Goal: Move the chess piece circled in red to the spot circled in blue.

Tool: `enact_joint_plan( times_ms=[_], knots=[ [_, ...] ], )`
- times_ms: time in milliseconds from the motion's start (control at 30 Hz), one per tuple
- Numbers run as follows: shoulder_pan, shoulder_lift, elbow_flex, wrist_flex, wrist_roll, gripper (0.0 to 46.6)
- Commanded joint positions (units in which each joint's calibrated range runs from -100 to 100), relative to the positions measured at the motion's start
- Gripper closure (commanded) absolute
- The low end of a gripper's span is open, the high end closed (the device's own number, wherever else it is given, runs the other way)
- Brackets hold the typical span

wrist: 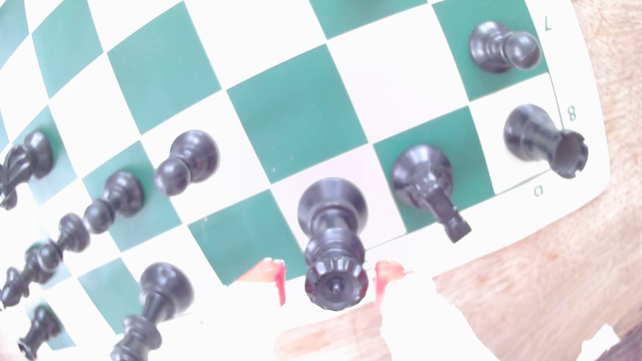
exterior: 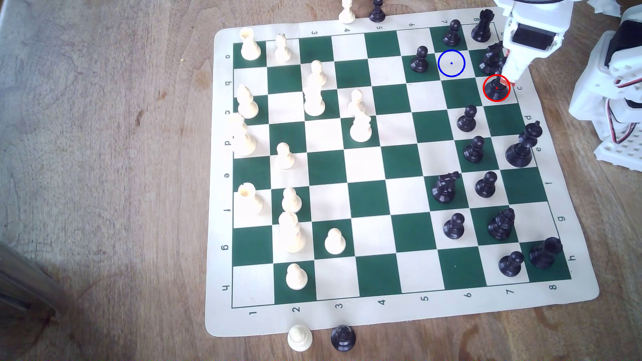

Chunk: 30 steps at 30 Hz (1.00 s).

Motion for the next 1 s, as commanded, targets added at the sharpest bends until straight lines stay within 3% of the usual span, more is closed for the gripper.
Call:
enact_joint_plan(
  times_ms=[0,167,200,233,600,900,967],
  knots=[
    [0.0,-1.1,-0.6,-1.0,-0.3,32.3],
    [-0.2,-0.9,-0.4,-1.0,-0.2,36.0],
    [-0.4,-0.8,-0.4,0.0,0.5,45.1],
    [-0.5,-0.8,-0.4,0.0,0.5,46.4],
    [-0.7,-0.9,-2.1,0.5,0.5,46.4],
    [-2.6,-1.1,-23.1,10.9,0.9,46.4],
    [-2.6,1.5,-27.6,11.5,2.2,46.4]
  ],
)
